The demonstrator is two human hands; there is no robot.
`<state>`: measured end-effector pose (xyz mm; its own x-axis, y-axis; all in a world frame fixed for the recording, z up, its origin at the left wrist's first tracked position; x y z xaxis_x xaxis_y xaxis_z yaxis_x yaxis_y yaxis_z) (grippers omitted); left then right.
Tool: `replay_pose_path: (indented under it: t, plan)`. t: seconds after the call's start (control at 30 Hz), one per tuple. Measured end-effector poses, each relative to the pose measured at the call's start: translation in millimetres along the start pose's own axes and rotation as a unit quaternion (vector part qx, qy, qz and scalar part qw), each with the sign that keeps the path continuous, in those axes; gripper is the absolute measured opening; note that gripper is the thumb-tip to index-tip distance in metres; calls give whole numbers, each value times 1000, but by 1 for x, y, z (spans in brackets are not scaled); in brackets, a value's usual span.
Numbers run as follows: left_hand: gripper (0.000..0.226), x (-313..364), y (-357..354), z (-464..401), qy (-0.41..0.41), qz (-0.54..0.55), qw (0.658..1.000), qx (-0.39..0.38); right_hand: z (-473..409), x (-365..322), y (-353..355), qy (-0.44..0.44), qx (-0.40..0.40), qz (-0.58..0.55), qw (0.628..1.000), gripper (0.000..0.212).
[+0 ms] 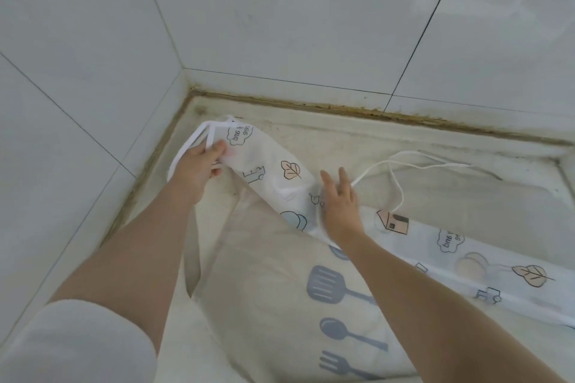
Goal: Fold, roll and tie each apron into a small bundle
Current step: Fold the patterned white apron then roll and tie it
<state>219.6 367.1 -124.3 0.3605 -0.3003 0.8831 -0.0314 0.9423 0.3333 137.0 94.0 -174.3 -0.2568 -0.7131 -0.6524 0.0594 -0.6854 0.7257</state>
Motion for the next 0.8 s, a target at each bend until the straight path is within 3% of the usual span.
replay_pose_path:
  t: [0.13, 0.17, 0.27, 0.37, 0.43, 0.53, 0.63, 0.8]
  plan:
    - [13, -4, 39, -7, -13, -136, 988, 73, 3, 11, -6, 2, -5, 16, 1000, 57]
    - [14, -2, 48, -9, -34, -216, 972, 85, 2, 12, -7, 5, -11, 13, 1000, 57]
    - [34, 2, 52, -7, -83, -485, 864, 110, 1, 12, -6, 17, -10, -15, 1000, 48]
    - [44, -6, 51, -7, -77, -532, 832, 138, -1, 11, -6, 14, -12, -14, 1000, 34]
    - [45, -14, 48, -11, -72, -499, 853, 130, -6, 14, -6, -9, -3, -13, 1000, 32]
    - [36, -8, 48, -9, -102, -358, 918, 136, -12, 14, -6, -37, 19, -12, 999, 38]
    - [26, 24, 42, 0, -195, -331, 913, 140, -12, 15, -6, -40, 30, -10, 999, 35]
    - [8, 46, 12, -10, -187, -220, 957, -34, -9, 16, -5, -31, 27, -27, 999, 29]
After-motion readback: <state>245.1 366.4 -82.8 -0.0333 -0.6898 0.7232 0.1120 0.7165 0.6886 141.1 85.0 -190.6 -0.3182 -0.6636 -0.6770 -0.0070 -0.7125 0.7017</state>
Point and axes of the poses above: each hand's wrist, its own z-axis away from the middle knuckle, its own y-axis out of the back of the hand, x = y × z, the point moved 9 cm from there along -z, towards the middle knuckle, and after that the axes turned 15 degrees about -z, right-handed, at the moved point
